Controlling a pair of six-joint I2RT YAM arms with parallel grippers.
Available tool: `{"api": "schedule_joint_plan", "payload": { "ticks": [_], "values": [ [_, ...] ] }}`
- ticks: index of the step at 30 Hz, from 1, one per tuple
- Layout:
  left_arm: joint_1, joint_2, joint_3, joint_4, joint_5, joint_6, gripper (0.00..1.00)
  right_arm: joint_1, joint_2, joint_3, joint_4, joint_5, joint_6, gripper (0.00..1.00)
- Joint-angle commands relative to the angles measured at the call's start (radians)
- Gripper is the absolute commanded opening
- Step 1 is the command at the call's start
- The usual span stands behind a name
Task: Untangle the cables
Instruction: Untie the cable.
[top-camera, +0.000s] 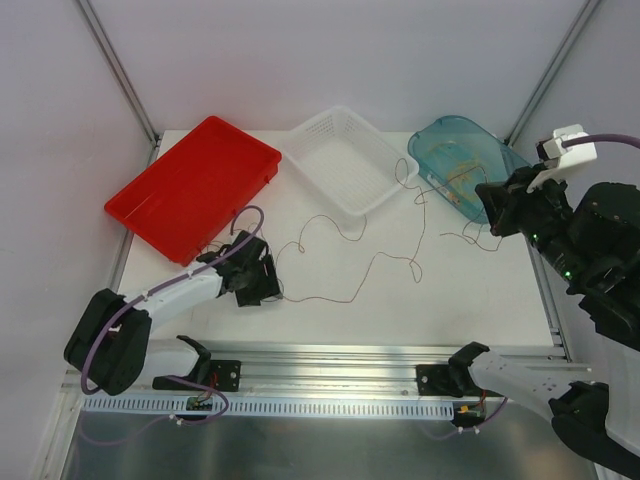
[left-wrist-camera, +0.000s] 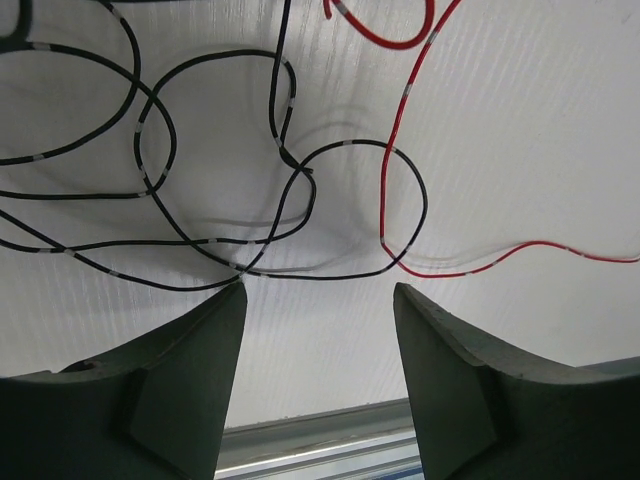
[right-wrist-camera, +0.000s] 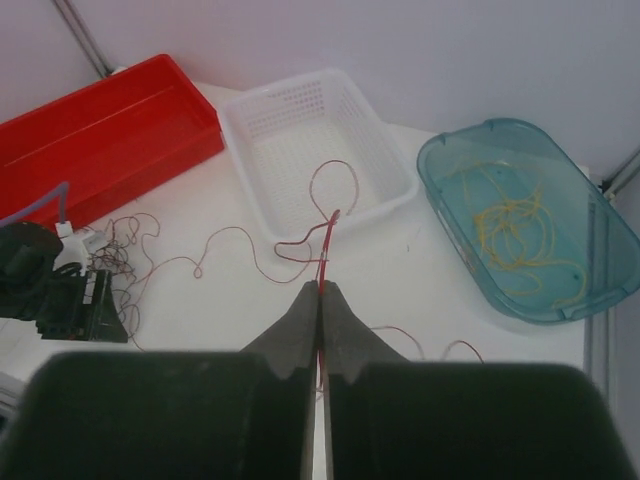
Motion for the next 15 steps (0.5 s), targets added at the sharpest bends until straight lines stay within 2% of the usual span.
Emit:
{"api": "schedule_joint_plan", "payload": {
  "ticks": [1,5,9,15],
  "values": [
    [0.007,-0.038,-0.002,-0.059,0.025,0.039,0.61,-0.004,0.036,0.015,0.071,-0.098,-0.009,0.01],
    [-0.002,-0.103,0.054,-0.056,0.071,0.061,0.66,-0.005,0.057,-0.017,0.091,-0.207,0.020,0.01],
    [-0.059,-0.173,0.167,-0.024,0.073,0.087,0.74,-0.004,0.054,-0.070,0.120,-0.247,0.047,0.01],
    [-0.240,-0.173,0.277,0.142,0.053,0.081,0.85,-0.004,0.051,-0.112,0.166,-0.347,0.101,0.01]
  ]
}}
